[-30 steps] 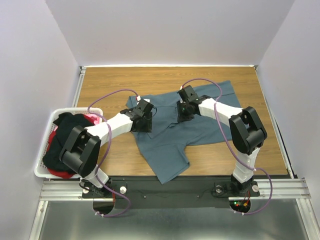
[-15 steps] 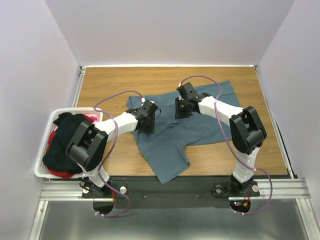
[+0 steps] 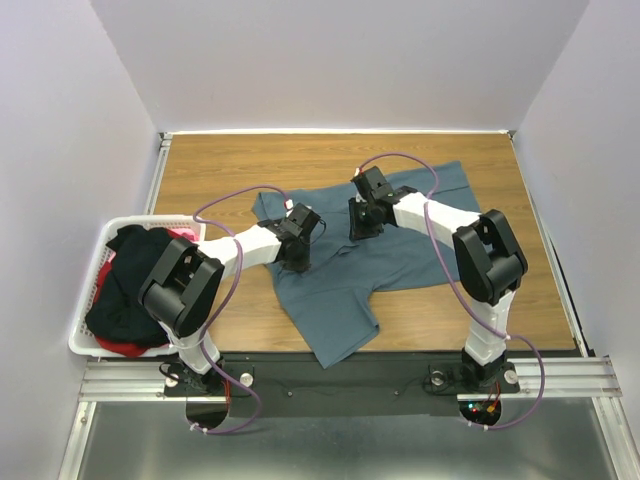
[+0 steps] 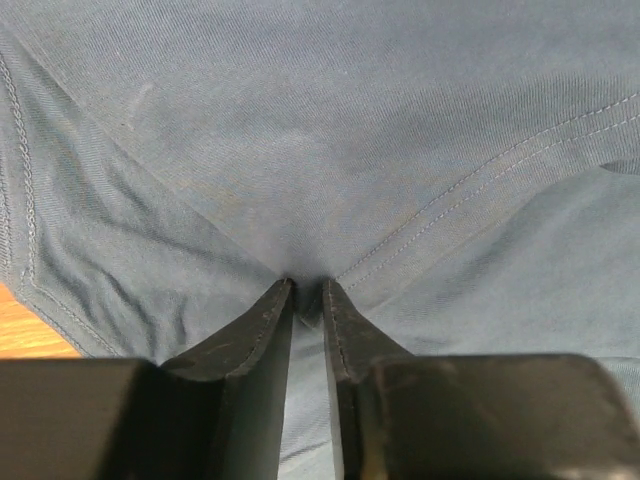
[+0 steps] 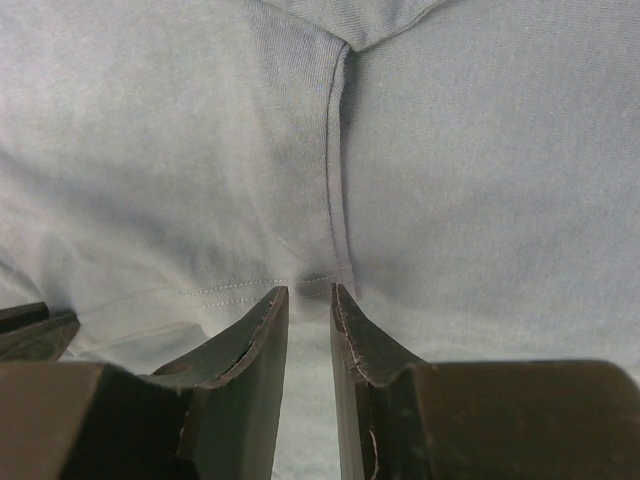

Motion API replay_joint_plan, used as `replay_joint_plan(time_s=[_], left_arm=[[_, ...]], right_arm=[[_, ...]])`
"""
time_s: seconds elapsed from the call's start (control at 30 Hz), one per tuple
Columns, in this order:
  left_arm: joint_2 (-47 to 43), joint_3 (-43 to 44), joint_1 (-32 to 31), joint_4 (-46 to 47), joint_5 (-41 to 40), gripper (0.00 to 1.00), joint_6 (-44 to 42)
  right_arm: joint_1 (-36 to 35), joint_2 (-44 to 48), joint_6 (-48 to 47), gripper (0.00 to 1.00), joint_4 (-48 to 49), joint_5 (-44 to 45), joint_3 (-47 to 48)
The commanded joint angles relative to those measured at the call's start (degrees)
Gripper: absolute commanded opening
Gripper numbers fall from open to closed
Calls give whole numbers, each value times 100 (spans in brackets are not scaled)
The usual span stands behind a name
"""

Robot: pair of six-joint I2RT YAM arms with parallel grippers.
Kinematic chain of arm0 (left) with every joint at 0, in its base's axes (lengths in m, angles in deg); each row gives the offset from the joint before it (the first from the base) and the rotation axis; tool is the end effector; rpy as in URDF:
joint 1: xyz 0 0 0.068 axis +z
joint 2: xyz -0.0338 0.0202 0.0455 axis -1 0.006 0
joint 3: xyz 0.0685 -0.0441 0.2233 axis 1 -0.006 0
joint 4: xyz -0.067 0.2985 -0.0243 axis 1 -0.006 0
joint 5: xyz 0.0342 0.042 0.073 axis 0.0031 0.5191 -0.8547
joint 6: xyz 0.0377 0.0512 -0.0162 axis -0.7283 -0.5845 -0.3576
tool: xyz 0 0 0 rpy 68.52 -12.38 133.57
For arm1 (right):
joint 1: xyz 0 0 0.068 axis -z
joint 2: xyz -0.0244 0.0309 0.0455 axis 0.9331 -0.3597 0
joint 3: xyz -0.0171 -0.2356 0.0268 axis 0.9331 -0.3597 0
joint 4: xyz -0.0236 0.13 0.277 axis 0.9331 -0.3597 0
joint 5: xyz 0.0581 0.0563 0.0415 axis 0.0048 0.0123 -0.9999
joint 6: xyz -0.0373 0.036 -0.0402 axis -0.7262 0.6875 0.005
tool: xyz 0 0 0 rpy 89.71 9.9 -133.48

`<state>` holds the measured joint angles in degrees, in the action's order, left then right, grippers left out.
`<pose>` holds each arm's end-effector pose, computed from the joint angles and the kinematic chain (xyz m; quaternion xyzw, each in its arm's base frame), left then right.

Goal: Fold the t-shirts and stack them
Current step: Fold the tshirt

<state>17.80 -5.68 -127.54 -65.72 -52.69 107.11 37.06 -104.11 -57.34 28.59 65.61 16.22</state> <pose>0.3009 -0.2270 0.0922 0.0711 0.9572 -0.1052 0.2603 0.3793 0.2378 0.1165 -0.0753 0.9595 0.1410 0.2321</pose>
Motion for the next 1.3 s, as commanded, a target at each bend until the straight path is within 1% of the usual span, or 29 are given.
replay_joint_plan(time_s=[0.0, 0.17, 0.23, 0.27, 0.3, 0.33, 0.43, 0.47, 0.6, 0.67, 0.87, 0.9, 0.93, 0.97, 1.0, 1.03, 1.07, 1.1, 1.13, 1.17, 1.2, 1.23, 1.27], left_arm=[[-13, 64, -43, -94, -114, 22, 62], [-66, 91, -43, -182, -219, 22, 35], [-119, 91, -43, -217, -246, 22, 9], [-128, 73, -43, -243, -255, 22, 9], [-171, 64, -43, -244, -264, 22, 9], [-172, 29, -43, -270, -264, 22, -8], [-224, -23, -43, -322, -264, 22, -35], [-242, -32, -43, -349, -264, 22, -44], [-356, -24, -43, -419, -264, 21, -61], [-400, 3, -34, -472, -220, 21, -70], [-567, -137, -34, -551, -114, 22, -79], [-585, -147, -34, -560, -106, 25, -96], [-620, -147, -26, -586, -105, 37, -122], [-655, -68, 1, -604, -114, 43, -140], [-734, -7, 44, -621, -97, 48, -166], [-787, 64, 88, -630, -62, 57, -193], [-831, 264, 167, -639, 8, 60, -263], [-883, 388, 333, -648, 35, 65, -307], [-901, 668, 430, -639, 35, 65, -386], [-910, 810, 614, -578, 9, 65, -439], [-875, 942, 747, -578, -17, 65, -483], [-840, 1082, 852, -447, -61, 65, -518], [-761, 1232, 975, -376, -96, 65, -579]], right_arm=[[-5, -84, -96, 29, 90, -94, 92], [4, -198, -105, 29, 143, -59, -31], [4, -233, -105, 27, 152, -33, -58], [4, -225, -114, 21, 152, -7, -67], [4, -207, -123, 19, 152, 20, -93], [4, -164, -140, 13, 152, 37, -111], [4, -15, -175, 3, 134, 142, -189], [4, 56, -193, 2, 134, 152, -216], [4, 328, -237, 1, 125, 169, -295], [4, 416, -263, 1, 90, 319, -304], [4, 347, -246, 1, 37, 389, -400], [-5, 338, -246, 1, 20, 380, -401], [13, 355, -237, 3, 20, 389, -401], [13, 382, -263, 14, 11, 406, -375], [30, 417, -289, 20, 2, 389, -279], [135, 443, -325, 26, -6, 354, -217], [214, 513, -377, 38, -33, 267, -121], [441, 548, -404, 42, -50, 240, -41], [583, 584, -456, 47, -59, 57, 151], [941, 593, -483, 47, -51, 11, 240], [944, 584, -492, 47, -59, -32, 319], [1319, 558, -518, 47, -68, -85, 424], [1505, 514, -562, 47, -59, -138, 625]])
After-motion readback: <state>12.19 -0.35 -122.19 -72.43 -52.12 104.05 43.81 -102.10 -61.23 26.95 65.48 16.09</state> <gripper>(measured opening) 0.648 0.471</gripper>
